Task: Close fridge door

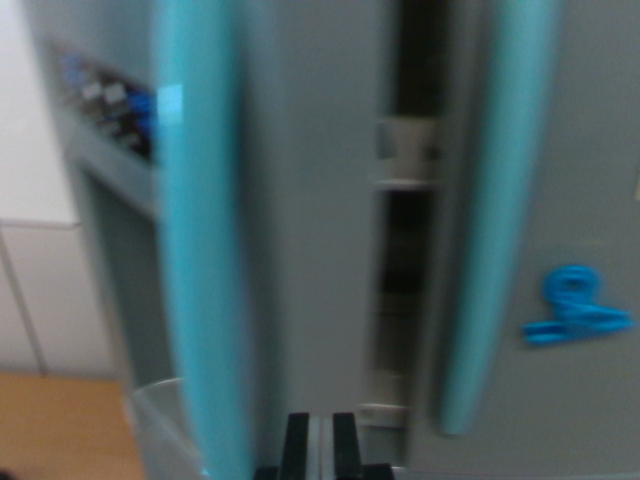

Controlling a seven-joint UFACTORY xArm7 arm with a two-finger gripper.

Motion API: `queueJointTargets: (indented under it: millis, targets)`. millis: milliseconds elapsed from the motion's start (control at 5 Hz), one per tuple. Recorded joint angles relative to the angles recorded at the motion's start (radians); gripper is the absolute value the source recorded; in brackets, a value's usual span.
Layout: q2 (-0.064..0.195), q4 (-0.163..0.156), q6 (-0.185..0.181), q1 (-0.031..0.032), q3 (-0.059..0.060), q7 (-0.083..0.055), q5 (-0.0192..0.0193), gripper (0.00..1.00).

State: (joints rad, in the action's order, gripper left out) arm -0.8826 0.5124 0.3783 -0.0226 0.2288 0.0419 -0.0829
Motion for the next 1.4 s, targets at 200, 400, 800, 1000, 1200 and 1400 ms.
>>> queueJointTargets:
  millis: [200, 400, 800, 1000, 1200, 1400]
  targets:
    - [0.082, 0.049, 0.0, 0.0, 0.04, 0.0, 0.0, 1.0]
    - [0.082, 0.049, 0.0, 0.0, 0.04, 0.0, 0.0, 1.0]
    - [0.168, 0.105, 0.0, 0.0, 0.074, 0.0, 0.0, 1.0]
    - [0.251, 0.16, 0.0, 0.0, 0.097, 0.0, 0.0, 1.0]
    - [0.251, 0.16, 0.0, 0.0, 0.097, 0.0, 0.0, 1.0]
    - [0.308, 0.198, 0.0, -0.0001, 0.099, 0.0, 0.0, 1.0]
